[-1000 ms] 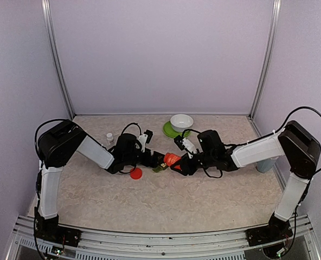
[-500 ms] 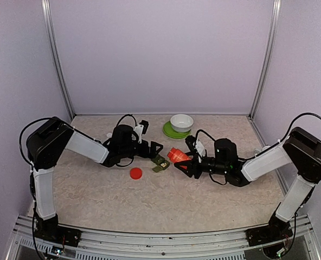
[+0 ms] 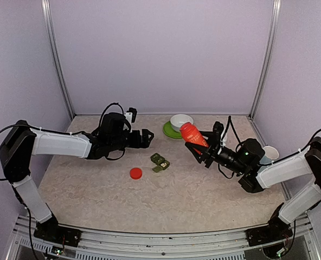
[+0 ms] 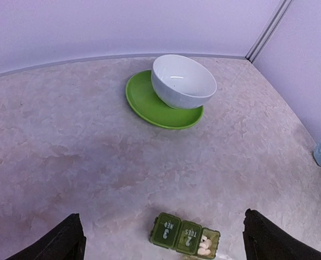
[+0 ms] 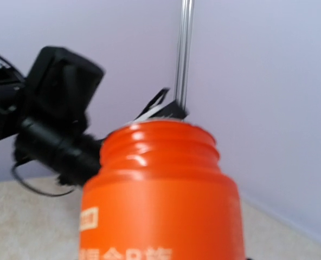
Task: Sort the pills into containers
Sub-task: Pick up the lid of the pill bottle from the center of the board.
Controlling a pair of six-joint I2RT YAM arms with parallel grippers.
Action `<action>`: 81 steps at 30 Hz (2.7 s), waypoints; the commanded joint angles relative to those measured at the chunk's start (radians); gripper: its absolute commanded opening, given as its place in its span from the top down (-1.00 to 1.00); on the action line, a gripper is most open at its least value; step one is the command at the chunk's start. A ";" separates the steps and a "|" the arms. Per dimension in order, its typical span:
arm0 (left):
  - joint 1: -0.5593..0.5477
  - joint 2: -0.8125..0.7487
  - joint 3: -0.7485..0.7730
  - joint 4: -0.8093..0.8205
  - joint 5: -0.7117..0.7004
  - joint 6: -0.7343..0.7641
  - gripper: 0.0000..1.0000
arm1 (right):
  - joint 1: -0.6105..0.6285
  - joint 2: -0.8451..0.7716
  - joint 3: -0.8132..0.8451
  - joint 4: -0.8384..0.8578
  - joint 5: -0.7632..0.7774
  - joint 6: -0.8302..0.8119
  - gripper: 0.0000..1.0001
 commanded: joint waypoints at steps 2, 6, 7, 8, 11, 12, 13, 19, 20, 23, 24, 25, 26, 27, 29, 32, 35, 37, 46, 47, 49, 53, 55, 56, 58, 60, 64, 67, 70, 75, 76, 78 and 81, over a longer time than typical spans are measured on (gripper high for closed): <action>-0.059 -0.119 -0.106 -0.172 -0.112 -0.086 -0.98 | -0.001 -0.049 0.016 0.045 0.011 -0.054 0.64; -0.121 -0.180 -0.148 -0.248 -0.188 -0.125 -0.98 | -0.001 -0.073 0.068 -0.051 0.039 -0.099 0.63; -0.134 -0.189 -0.152 -0.267 -0.204 -0.135 -0.98 | -0.002 -0.076 0.084 -0.063 0.052 -0.105 0.63; -0.147 -0.196 -0.156 -0.281 -0.218 -0.151 -0.98 | -0.002 -0.077 0.096 -0.069 0.058 -0.111 0.62; -0.174 -0.202 -0.153 -0.324 -0.244 -0.181 -0.98 | -0.004 -0.073 0.135 -0.101 0.050 -0.115 0.62; -0.180 -0.202 -0.153 -0.334 -0.252 -0.187 -0.98 | -0.004 -0.071 0.144 -0.106 0.047 -0.114 0.62; -0.185 -0.201 -0.153 -0.343 -0.263 -0.195 -0.98 | -0.006 -0.070 0.148 -0.106 0.047 -0.110 0.61; -0.225 -0.180 -0.166 -0.344 -0.281 -0.209 -0.98 | -0.007 -0.052 0.134 -0.073 -0.005 -0.056 0.60; -0.226 -0.176 -0.169 -0.337 -0.279 -0.208 -0.98 | -0.007 -0.053 0.124 -0.065 0.005 -0.050 0.60; -0.227 -0.168 -0.175 -0.325 -0.264 -0.201 -0.98 | -0.008 -0.079 0.093 -0.062 0.022 -0.035 0.60; -0.228 -0.167 -0.175 -0.325 -0.263 -0.198 -0.98 | -0.007 -0.089 0.086 -0.071 0.022 -0.035 0.59; -0.228 -0.165 -0.175 -0.324 -0.261 -0.195 -0.98 | -0.007 -0.101 0.080 -0.088 0.027 -0.038 0.59; -0.228 -0.164 -0.174 -0.324 -0.260 -0.193 -0.98 | -0.008 -0.112 0.074 -0.100 0.037 -0.037 0.59; -0.228 -0.164 -0.173 -0.325 -0.257 -0.191 -0.98 | -0.007 -0.124 0.063 -0.107 0.046 -0.038 0.59; -0.227 -0.166 -0.175 -0.330 -0.258 -0.189 -0.97 | -0.007 -0.145 0.051 -0.126 0.051 -0.039 0.58; -0.226 -0.177 -0.190 -0.320 -0.260 -0.188 -0.98 | -0.007 -0.163 0.050 -0.169 0.046 -0.044 0.58; -0.218 -0.178 -0.201 -0.307 -0.247 -0.180 -0.98 | -0.007 -0.169 0.051 -0.183 0.044 -0.042 0.58; -0.210 -0.174 -0.211 -0.299 -0.239 -0.175 -0.98 | -0.008 -0.169 0.053 -0.191 0.034 -0.040 0.58; -0.170 -0.229 -0.310 -0.219 -0.187 -0.164 -0.98 | -0.007 -0.164 0.063 -0.207 0.002 -0.012 0.57; -0.168 -0.231 -0.316 -0.217 -0.181 -0.163 -0.97 | -0.008 -0.164 0.063 -0.210 0.001 -0.007 0.57; -0.166 -0.228 -0.322 -0.216 -0.178 -0.159 -0.98 | -0.007 -0.162 0.064 -0.219 0.003 -0.002 0.57; -0.168 -0.208 -0.322 -0.206 -0.156 -0.158 -0.98 | -0.007 -0.157 0.057 -0.227 0.007 0.006 0.57; -0.171 -0.186 -0.307 -0.225 -0.182 -0.163 -0.98 | -0.007 -0.155 0.055 -0.228 0.007 0.009 0.57; -0.172 -0.171 -0.298 -0.235 -0.194 -0.162 -0.98 | -0.006 -0.154 0.053 -0.231 0.008 0.011 0.57; -0.172 -0.142 -0.282 -0.246 -0.210 -0.159 -0.98 | -0.006 -0.155 0.050 -0.230 0.010 0.013 0.57; -0.171 -0.116 -0.265 -0.250 -0.219 -0.159 -0.97 | -0.007 -0.155 0.046 -0.228 0.013 0.013 0.57; -0.182 -0.068 -0.238 -0.252 -0.234 -0.152 -0.97 | -0.007 -0.153 0.044 -0.233 0.016 0.010 0.57; -0.194 -0.026 -0.203 -0.279 -0.276 -0.144 -0.96 | -0.007 -0.149 0.043 -0.231 0.017 0.008 0.57; -0.212 0.017 -0.166 -0.305 -0.317 -0.129 -0.91 | -0.007 -0.145 0.043 -0.230 0.018 0.007 0.57; -0.228 0.057 -0.138 -0.326 -0.344 -0.120 -0.72 | -0.006 -0.142 0.046 -0.237 0.015 0.008 0.57; -0.231 0.059 -0.137 -0.329 -0.346 -0.121 -0.64 | -0.007 -0.143 0.046 -0.239 0.015 0.007 0.57; -0.236 0.061 -0.136 -0.334 -0.349 -0.121 -0.56 | -0.007 -0.143 0.046 -0.240 0.017 0.005 0.56; -0.238 0.063 -0.136 -0.345 -0.353 -0.127 -0.55 | -0.007 -0.143 0.046 -0.241 0.018 0.004 0.56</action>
